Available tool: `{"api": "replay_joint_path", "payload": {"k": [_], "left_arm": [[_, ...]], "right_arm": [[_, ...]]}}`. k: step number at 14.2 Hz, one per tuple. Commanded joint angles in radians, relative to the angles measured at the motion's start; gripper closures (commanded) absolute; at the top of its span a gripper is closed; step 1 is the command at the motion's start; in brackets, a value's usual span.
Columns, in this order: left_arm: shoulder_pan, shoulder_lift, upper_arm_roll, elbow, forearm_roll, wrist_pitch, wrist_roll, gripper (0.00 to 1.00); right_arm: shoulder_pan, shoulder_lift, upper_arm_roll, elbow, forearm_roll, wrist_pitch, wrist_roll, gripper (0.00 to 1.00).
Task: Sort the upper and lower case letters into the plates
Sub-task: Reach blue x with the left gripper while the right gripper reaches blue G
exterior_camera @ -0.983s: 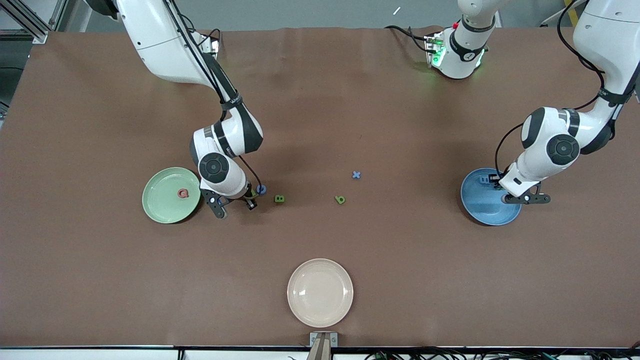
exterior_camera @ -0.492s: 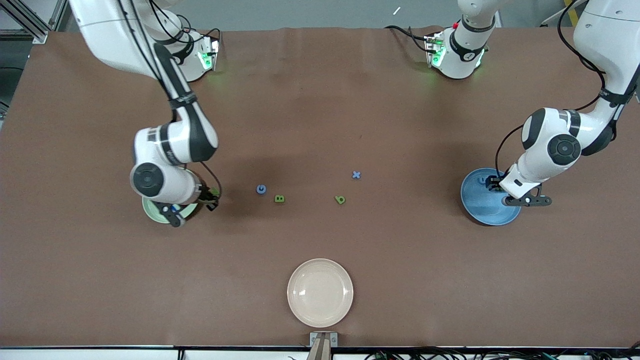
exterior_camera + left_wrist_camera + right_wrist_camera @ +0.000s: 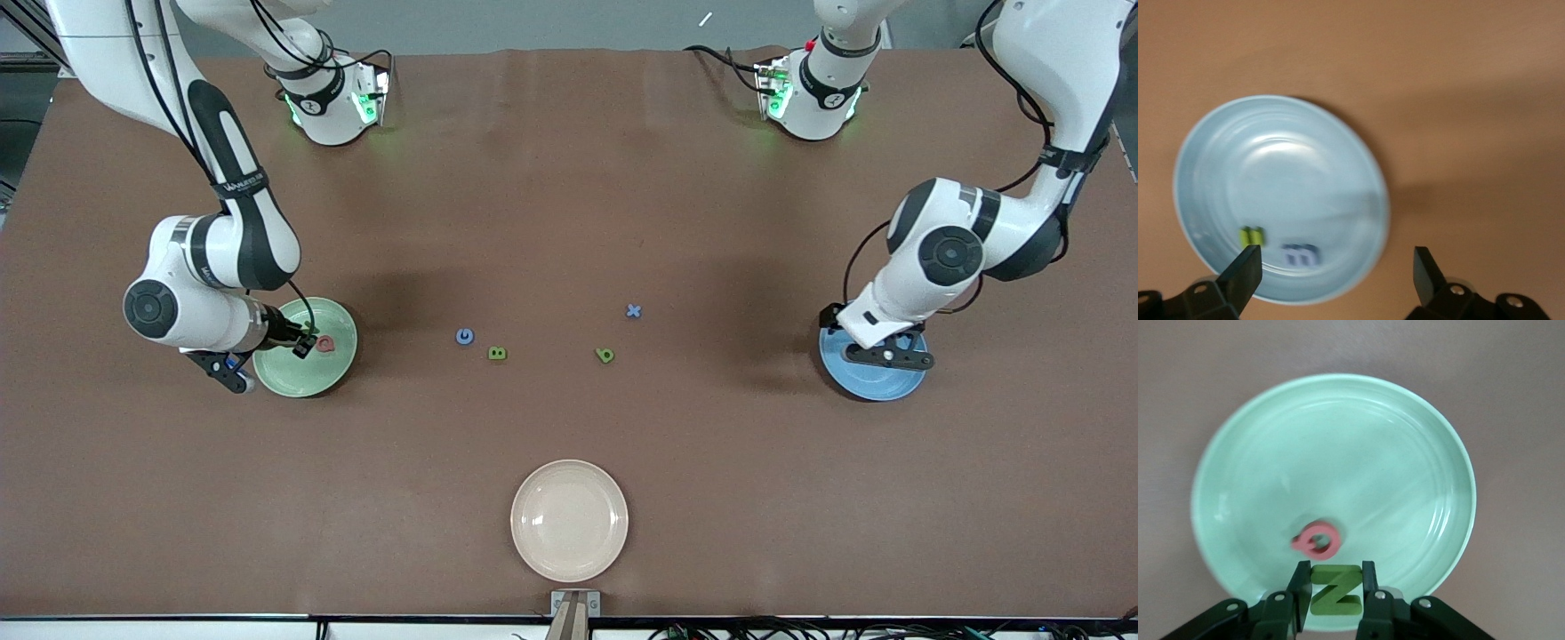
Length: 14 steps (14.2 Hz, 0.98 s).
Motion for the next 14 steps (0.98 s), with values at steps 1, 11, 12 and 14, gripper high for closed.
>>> {"api": "replay_joint_path", "payload": {"k": [1,11,12,14], "left_arm": [[-0.005,0.011,-0.108,0.015,0.002,-0.027,-0.205,0.00],[-0.258,0.146,-0.180,0.055,-0.069,0.090,-0.510,0.01],[-0.282,0.163,-0.176,0.054,-0.056,0.124,-0.531,0.02],[-0.368,0.171,-0.113,0.055,-0.001,0.131,-0.544,0.02]], "right_arm": [[-0.005,-0.048,0.021,-0.131,-0.016,0.109,-0.009,0.99],[-0.007,-0.040,0.019,-0.159,-0.016,0.117,-0.010,0.83],[-0.008,-0.040,0.018,-0.156,-0.017,0.112,-0.013,0.50],[-0.024,-0.045,0.018,-0.149,-0.017,0.106,-0.019,0.00]]}}
